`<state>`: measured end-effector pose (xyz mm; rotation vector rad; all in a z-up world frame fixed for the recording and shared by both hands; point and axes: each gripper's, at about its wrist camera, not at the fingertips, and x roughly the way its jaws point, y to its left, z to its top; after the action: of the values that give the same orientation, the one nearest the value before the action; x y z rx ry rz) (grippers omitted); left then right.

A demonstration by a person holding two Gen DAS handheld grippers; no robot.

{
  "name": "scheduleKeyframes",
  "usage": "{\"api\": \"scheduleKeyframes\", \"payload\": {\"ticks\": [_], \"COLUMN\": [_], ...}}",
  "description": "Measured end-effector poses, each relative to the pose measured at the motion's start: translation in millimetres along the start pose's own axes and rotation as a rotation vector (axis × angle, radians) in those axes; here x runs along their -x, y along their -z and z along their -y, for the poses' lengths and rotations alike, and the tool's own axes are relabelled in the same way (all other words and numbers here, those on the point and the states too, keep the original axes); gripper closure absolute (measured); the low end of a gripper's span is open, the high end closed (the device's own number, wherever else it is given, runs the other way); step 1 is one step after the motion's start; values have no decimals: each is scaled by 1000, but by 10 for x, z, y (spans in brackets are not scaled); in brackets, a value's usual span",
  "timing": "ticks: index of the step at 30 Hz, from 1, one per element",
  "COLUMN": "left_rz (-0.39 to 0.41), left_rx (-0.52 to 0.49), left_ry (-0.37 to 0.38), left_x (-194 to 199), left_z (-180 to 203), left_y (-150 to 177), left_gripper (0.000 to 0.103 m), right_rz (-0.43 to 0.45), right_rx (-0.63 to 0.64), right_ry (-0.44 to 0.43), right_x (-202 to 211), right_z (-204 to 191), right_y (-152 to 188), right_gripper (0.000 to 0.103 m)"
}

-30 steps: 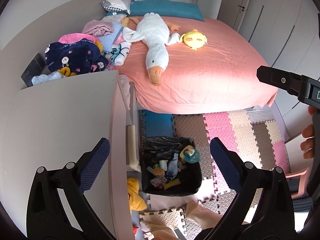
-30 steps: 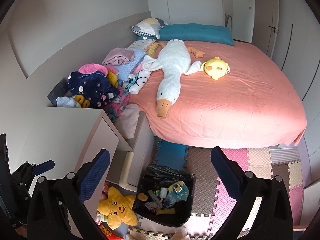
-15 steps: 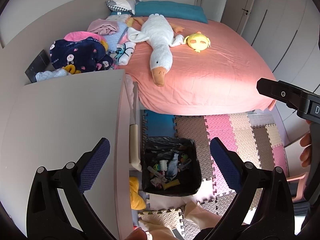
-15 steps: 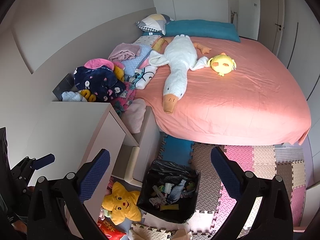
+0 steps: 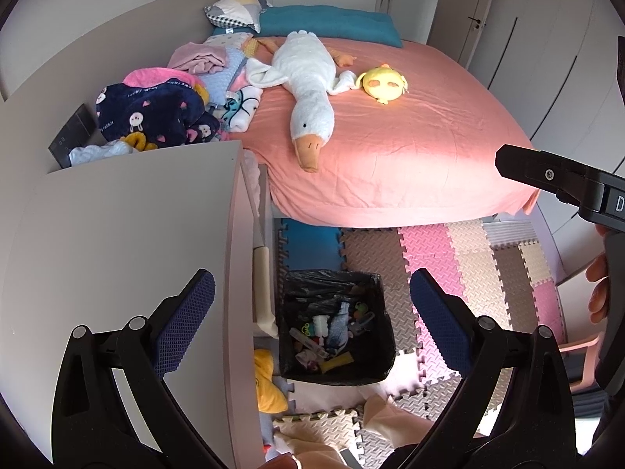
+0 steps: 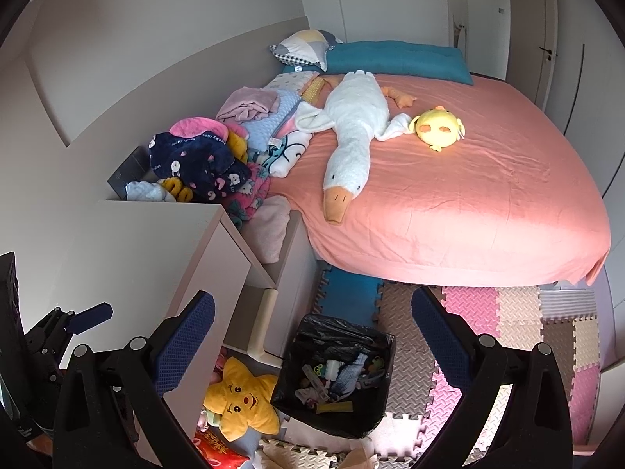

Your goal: Collect trash

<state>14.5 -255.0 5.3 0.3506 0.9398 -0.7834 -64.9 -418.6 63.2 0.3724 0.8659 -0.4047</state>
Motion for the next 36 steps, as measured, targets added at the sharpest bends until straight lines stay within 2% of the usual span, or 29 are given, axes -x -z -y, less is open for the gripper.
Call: {"api": "scheduleKeyframes", "payload": {"ticks": [36], "left_rz": [21], "left_rx": [-6], "left_ry": [33], "left_x": [-24], "left_z": [-2], "left_y": [-11], "left_gripper": [6], "right_rz": [-5], "right_rx": [-6], "right_ry": [4], "right_x": [-2], "right_z": [12], "right_y": [-22], "right_gripper": [3]}}
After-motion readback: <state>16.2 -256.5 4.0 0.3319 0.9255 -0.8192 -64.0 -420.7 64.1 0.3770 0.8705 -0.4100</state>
